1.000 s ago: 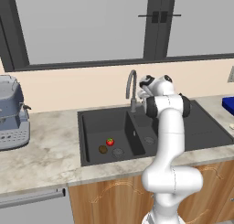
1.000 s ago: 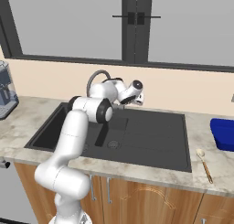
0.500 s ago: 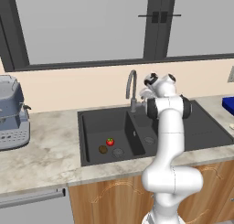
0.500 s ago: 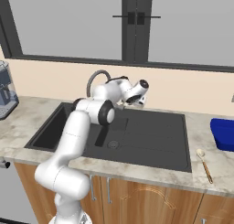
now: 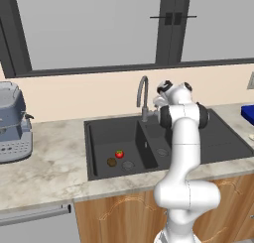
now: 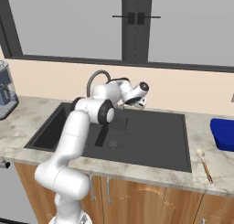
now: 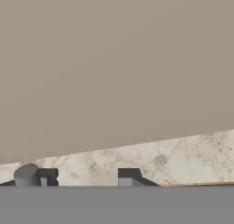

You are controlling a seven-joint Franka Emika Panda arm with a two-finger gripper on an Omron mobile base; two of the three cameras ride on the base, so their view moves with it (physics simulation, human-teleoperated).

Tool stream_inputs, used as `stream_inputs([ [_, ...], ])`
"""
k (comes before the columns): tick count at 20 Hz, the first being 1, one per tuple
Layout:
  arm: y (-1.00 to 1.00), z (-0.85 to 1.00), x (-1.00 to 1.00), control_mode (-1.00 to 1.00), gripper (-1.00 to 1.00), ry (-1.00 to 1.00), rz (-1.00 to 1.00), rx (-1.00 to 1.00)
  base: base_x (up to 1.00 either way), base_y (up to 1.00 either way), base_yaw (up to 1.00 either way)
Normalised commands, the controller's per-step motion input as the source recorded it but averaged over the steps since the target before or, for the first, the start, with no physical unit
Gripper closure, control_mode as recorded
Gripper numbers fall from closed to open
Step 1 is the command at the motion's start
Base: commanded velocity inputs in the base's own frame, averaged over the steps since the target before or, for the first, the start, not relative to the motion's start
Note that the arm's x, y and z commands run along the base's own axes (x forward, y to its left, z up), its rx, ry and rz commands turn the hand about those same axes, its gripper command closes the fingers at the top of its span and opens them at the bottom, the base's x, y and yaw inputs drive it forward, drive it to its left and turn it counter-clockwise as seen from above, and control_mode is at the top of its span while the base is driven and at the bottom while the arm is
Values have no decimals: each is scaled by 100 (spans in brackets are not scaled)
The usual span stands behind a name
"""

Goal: Pick up all produce items and place them in the sink. Turn on the sink faucet to wash them. Then turn the sink off and put them in the tray.

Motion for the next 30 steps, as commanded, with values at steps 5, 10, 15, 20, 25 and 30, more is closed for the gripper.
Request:
stream_inputs([
  [5, -72, -50, -6, -100, 100, 2, -17, 0, 0, 0, 0],
  [10, -32, -17, -1, -100, -100, 0, -9, 3, 0, 0, 0],
  [15, -19, 39, -6, -100, -100, -3, 0, 7, 0, 0, 0],
  [20, -53, 64, -23, -100, -100, -3, 0, 6, 0, 0, 0],
  [25, -34, 91, -12, -100, -100, -1, 0, 8, 0, 0, 0],
  [30, -41, 32, -11, -100, -100, 2, 0, 1, 0, 0, 0],
])
